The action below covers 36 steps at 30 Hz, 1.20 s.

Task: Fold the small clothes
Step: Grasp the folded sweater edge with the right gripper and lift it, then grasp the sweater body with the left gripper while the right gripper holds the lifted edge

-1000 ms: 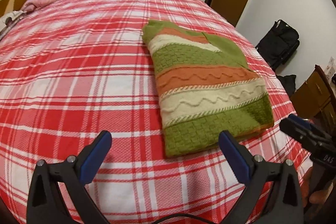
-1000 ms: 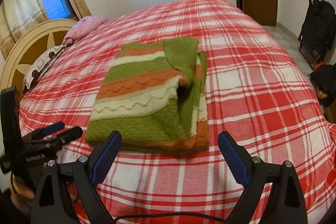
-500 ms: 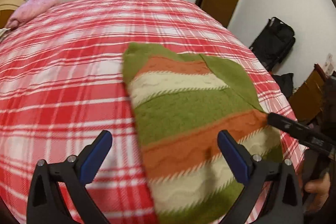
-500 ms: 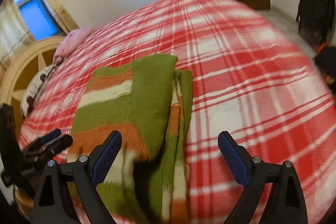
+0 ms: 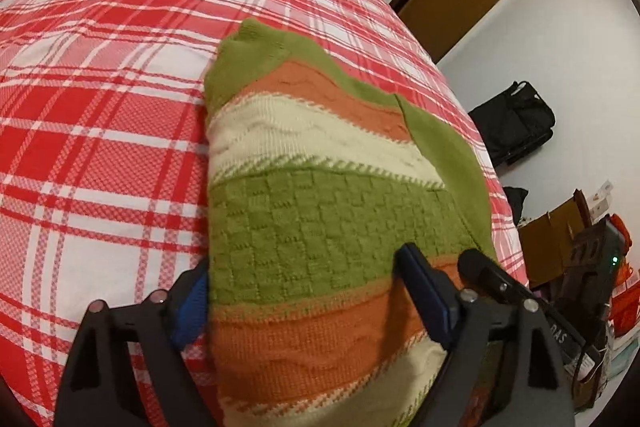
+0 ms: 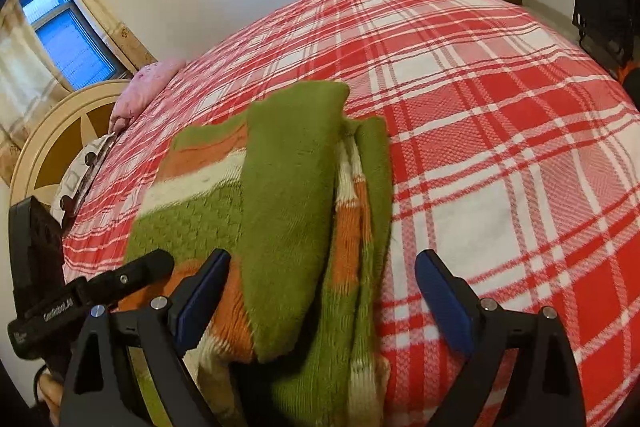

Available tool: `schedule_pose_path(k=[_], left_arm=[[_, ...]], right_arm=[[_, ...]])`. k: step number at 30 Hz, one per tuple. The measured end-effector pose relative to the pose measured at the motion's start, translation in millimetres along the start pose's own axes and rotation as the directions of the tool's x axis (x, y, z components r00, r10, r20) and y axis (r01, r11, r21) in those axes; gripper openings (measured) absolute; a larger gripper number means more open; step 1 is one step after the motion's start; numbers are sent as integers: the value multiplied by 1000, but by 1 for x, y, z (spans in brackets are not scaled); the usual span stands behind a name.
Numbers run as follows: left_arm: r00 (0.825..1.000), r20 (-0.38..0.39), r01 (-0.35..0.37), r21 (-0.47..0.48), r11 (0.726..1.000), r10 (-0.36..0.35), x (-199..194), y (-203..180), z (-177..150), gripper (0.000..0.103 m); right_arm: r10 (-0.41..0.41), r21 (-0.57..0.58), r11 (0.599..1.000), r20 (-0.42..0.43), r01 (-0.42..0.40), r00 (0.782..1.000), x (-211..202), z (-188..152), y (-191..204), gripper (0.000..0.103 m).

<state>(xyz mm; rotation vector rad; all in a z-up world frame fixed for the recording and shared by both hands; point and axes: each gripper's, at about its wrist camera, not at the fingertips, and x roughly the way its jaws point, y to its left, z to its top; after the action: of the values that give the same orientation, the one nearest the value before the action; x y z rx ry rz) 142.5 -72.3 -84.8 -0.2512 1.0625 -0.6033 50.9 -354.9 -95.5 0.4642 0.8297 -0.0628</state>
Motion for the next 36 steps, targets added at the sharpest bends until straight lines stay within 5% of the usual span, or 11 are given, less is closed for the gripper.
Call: schedule_pose_path(k=[2, 6, 8, 10, 13, 16, 26, 36], left_arm=[[1000, 10, -15, 13, 1000, 15, 0, -2, 0, 88], [998, 54, -41, 39, 998, 39, 1, -4, -2, 84], [997, 64, -35, 17, 999, 34, -1, 0, -1, 76], [997, 70, -33, 13, 999, 32, -4, -1, 2, 58], [993, 90, -77, 85, 993, 70, -14, -13, 2, 42], [990, 102, -110, 124, 986, 98, -24, -21, 0, 38], [989, 107, -124, 206, 971, 104, -59, -35, -32, 36], [992, 89, -116, 277, 954, 94, -74, -62, -69, 36]], right_arm=[[-20, -47, 999, -6, 20, 1000, 4, -1, 7, 92], [33, -44, 998, -15, -34, 999, 3, -4, 15, 51], [24, -40, 999, -4, -24, 1000, 0, -7, 19, 45], [15, -43, 999, 8, -14, 1000, -5, -9, 25, 37], [11, -65, 998, 53, -7, 999, -23, -12, 39, 34], [46, -45, 998, 88, -42, 995, -44, -20, 47, 33], [116, 25, 993, 94, -119, 989, -100, -60, 54, 33], [74, -29, 997, 148, -70, 986, -151, -94, 61, 33]])
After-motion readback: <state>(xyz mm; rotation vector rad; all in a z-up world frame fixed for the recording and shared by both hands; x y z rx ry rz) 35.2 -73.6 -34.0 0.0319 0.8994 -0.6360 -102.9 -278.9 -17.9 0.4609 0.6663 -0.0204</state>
